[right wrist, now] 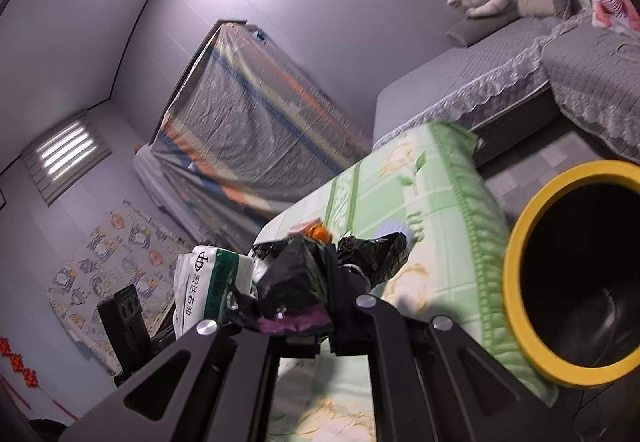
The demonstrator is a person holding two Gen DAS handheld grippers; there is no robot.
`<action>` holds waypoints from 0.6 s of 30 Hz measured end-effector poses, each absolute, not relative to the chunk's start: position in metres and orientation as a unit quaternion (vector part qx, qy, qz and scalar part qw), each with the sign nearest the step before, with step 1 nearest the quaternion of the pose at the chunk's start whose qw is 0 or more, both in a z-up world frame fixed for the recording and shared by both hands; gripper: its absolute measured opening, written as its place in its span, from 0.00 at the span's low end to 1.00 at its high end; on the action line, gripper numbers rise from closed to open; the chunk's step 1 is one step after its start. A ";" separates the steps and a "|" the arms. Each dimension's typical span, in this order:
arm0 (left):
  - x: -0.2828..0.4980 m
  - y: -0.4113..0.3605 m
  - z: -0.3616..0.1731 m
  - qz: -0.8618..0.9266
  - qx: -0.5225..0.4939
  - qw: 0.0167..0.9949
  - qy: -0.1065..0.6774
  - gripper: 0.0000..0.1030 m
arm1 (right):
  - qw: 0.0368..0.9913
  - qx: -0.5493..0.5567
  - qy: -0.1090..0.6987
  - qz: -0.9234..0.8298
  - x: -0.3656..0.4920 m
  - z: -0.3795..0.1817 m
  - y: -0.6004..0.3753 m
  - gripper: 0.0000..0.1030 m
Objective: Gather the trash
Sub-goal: 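Grasp the large white printed package with the left gripper while the right holds the black bag, then carry both items over the yellow bin and open both grippers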
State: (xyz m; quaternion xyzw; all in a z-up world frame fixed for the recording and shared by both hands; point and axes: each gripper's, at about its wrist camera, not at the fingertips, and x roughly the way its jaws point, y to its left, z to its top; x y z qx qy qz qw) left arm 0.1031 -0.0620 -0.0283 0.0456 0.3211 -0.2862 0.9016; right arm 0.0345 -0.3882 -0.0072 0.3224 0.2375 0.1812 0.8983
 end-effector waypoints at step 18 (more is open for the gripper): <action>0.136 -0.268 -0.037 -0.444 0.093 0.843 0.289 0.72 | 0.919 0.345 0.191 -0.003 -0.011 -0.031 -0.494 0.02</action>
